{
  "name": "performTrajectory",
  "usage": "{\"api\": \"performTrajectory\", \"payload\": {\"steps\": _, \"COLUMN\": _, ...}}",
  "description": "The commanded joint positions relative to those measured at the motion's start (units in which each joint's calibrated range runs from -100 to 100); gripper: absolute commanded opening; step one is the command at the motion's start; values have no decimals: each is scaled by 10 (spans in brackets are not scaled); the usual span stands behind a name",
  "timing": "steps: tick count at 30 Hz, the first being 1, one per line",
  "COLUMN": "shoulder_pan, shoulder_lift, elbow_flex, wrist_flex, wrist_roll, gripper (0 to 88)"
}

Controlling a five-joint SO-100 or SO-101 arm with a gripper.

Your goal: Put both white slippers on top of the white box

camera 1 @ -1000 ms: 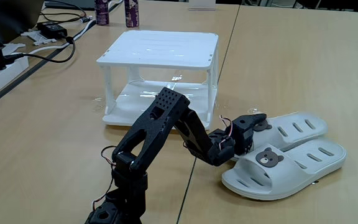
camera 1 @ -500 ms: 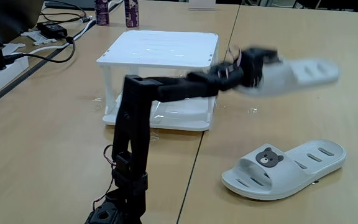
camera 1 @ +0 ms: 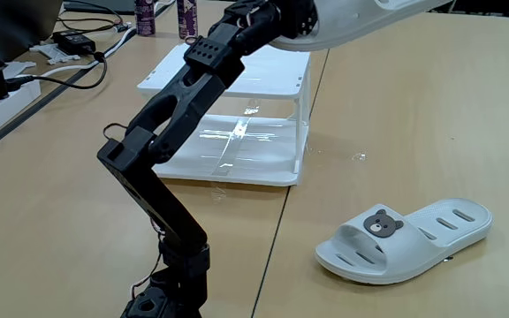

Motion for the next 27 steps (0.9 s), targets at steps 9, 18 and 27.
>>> {"api": "performTrajectory", "payload": {"steps": 9, "shoulder_pan": -412, "shoulder_lift": -39, "elbow_flex": 19, "wrist_flex": -2, "wrist_roll": 4, "gripper": 8}}
{"api": "performTrajectory", "payload": {"steps": 18, "shoulder_pan": -491, "shoulder_lift": -38, "elbow_flex": 35, "wrist_flex": -2, "wrist_roll": 4, "gripper": 8}}
{"api": "performTrajectory", "payload": {"steps": 27, "shoulder_pan": -465, "shoulder_lift": 149, "elbow_flex": -144, "wrist_flex": -6, "wrist_roll": 4, "gripper": 8}}
